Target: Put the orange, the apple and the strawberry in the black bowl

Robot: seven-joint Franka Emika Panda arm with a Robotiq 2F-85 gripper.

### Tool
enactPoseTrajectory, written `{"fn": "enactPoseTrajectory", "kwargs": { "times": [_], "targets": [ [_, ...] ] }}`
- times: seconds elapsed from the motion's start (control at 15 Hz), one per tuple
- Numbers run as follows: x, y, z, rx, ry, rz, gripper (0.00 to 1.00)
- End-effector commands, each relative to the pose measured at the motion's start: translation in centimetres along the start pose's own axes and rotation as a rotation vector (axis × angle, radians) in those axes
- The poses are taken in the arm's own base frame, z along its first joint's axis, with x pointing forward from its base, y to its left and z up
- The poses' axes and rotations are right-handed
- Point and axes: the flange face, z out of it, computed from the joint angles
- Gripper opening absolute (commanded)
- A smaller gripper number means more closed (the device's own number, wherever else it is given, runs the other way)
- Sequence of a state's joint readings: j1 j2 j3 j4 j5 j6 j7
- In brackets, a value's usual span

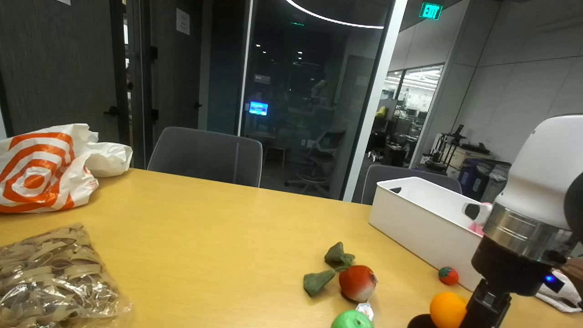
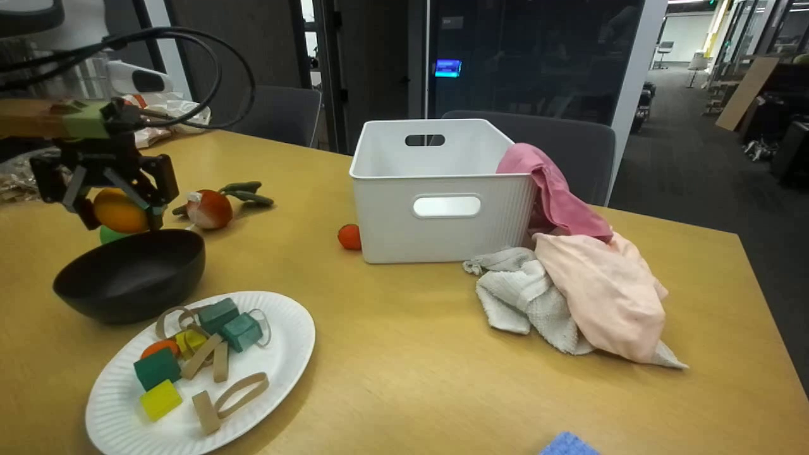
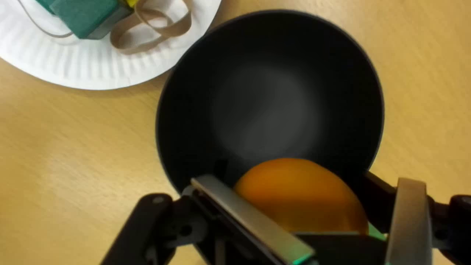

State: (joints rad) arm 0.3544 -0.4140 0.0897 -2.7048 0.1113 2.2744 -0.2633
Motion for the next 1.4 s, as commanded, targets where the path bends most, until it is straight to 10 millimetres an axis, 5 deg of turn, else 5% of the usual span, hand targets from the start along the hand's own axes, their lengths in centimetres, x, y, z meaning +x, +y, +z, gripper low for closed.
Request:
{"fn": "enactPoseTrajectory", "kwargs": {
  "times": [0.0,0.07,0.2,0.67,1.33],
  "targets": [
    [0.8,-0.7,1.4,0.03,-0.129,-0.117,0.54],
    [0.8,-0.7,1.9,0.004,-0.143,-0.129,0.85],
    [1.1,-0.5,2.4,-0.027,-0.146,-0.147,1.0],
    [3.3,-2.5,-0.3,-0.079,-0.02,-0.261,1.0],
    [10.2,-11.3,0.0,-0.112,0.117,-0.499,1.0]
  ]
}}
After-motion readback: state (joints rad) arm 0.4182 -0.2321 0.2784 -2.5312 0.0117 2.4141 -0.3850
